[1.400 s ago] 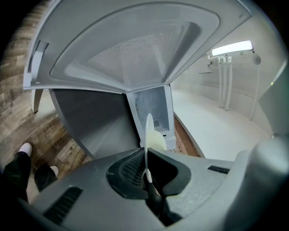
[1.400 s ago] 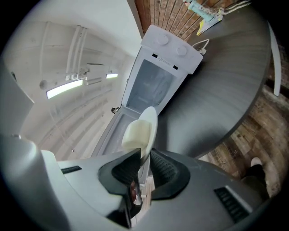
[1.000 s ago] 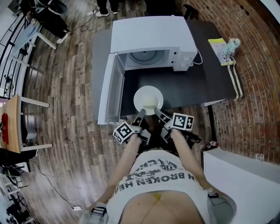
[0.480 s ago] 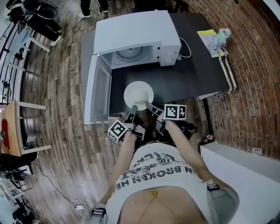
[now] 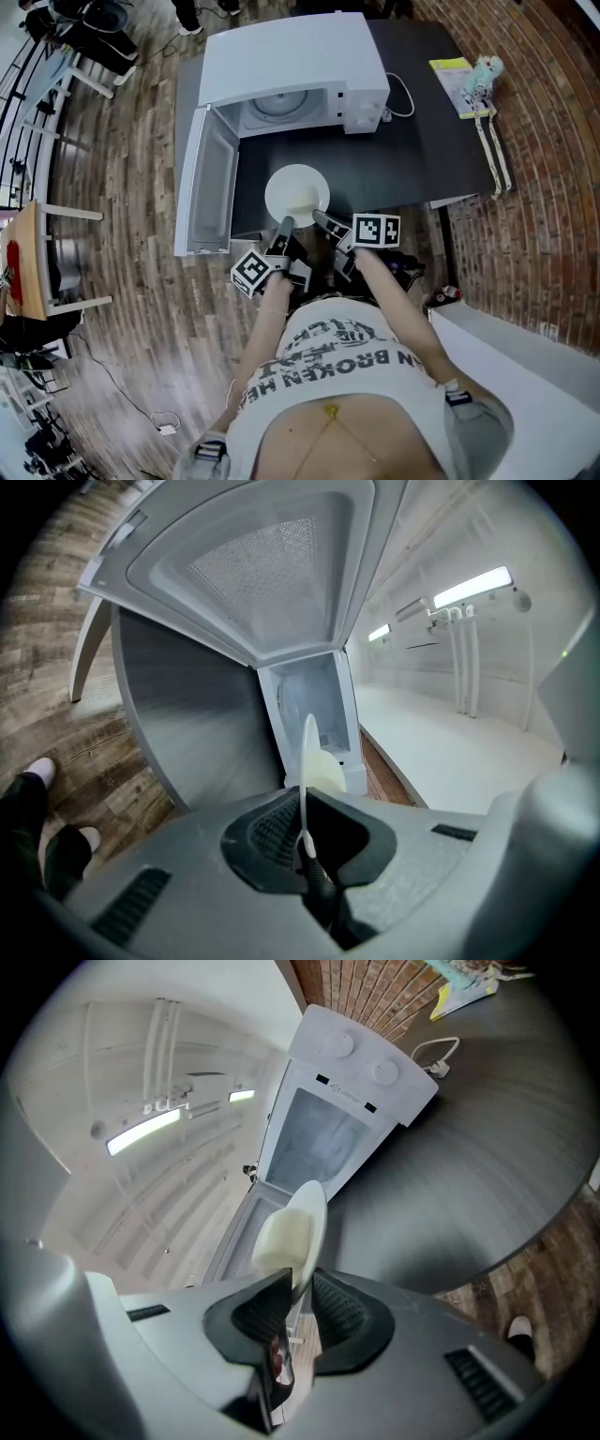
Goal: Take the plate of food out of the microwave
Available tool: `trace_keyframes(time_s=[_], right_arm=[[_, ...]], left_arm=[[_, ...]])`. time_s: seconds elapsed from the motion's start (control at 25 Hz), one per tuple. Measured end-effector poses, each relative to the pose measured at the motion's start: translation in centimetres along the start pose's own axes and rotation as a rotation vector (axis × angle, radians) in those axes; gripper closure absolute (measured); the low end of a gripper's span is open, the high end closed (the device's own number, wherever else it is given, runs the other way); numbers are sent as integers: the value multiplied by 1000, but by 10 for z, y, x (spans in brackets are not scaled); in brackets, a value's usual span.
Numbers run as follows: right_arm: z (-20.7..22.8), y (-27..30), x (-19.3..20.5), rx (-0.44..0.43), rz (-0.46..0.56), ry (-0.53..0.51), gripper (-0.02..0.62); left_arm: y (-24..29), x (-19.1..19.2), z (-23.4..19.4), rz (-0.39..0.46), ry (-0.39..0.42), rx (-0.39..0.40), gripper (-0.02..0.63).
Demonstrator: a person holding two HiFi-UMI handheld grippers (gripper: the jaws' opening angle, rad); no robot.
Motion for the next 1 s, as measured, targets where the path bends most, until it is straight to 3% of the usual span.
trace_keyframes(time_s=[1.0], right_arm=[[6, -5, 8, -10, -39, 5, 532]], left_arm=[[-7, 10, -10, 26, -13, -32, 592]])
Point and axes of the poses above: the fingertips, and each gripper's own axes: y forward along the fingers, z to its right, x out of its underside, the point moved 1 cm from there along -y, backward along the fingers, and after that the axes turned 6 degrees about -x, right-handed, at the moved point
